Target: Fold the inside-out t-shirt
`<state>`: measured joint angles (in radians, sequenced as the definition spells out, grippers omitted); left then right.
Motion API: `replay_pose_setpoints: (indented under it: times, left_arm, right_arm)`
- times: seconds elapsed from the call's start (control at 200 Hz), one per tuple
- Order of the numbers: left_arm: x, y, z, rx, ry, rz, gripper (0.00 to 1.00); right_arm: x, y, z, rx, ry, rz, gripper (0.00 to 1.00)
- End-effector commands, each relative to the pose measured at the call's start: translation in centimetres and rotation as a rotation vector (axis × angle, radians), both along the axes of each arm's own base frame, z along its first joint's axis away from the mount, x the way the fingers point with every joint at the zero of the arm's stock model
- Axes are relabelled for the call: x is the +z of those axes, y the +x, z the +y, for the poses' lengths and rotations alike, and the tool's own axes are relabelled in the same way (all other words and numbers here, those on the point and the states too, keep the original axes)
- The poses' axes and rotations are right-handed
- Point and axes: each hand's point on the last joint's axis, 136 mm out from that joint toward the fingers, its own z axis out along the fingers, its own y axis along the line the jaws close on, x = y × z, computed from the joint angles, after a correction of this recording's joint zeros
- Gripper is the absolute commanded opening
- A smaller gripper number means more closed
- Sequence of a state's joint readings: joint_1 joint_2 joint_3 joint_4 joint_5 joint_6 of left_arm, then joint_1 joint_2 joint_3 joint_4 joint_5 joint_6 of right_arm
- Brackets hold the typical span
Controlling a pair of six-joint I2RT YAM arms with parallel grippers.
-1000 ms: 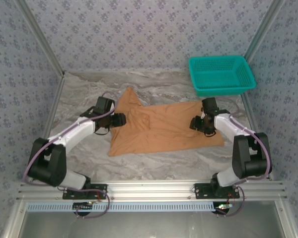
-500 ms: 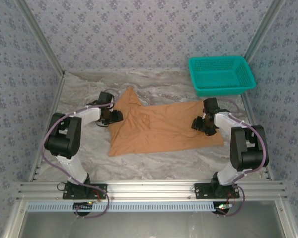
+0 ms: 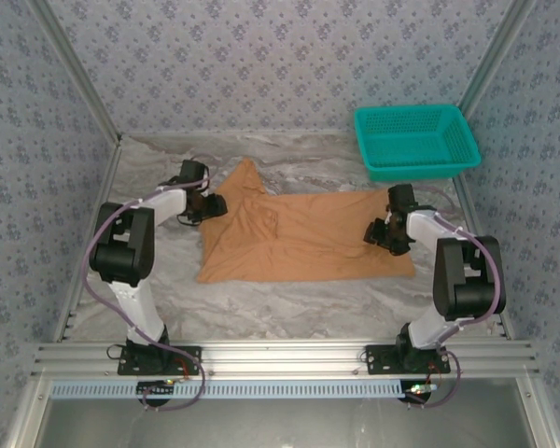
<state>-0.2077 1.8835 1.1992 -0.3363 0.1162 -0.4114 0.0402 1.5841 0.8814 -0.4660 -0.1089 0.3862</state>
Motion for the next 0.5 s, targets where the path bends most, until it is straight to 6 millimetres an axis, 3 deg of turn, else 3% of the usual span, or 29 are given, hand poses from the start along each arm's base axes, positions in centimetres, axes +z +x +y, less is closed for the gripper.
replay_pose_setpoints:
  times: [0.0, 0.1, 0.29, 0.41, 0.495]
  left_arm:
    - [4.4, -1.2, -0.6, -0.017, -0.035, -0.085, 0.57]
    - [5.7, -3.2, -2.4, -0.043, -0.085, -0.119, 0.58]
    - [4.7, -8.2, -8.3, -0.180, -0.222, -0.088, 0.58]
    - [3.8, -9.2, -10.9, -0.243, -0.283, -0.077, 0.58]
    - [2.5, -9.2, -11.2, -0.246, -0.262, -0.049, 0.57]
  right_arm:
    - [1.5, 0.0, -0.3, 0.011, -0.007, -0.055, 0.56]
    - [1.2, 0.5, 0.2, 0.026, 0.021, -0.068, 0.56]
    - [1.1, 2.2, 1.0, 0.038, 0.050, -0.101, 0.55]
    - [0.7, 2.5, 0.8, 0.026, 0.047, -0.096, 0.55]
    - [-0.1, 2.3, 0.2, 0.002, 0.032, -0.062, 0.55]
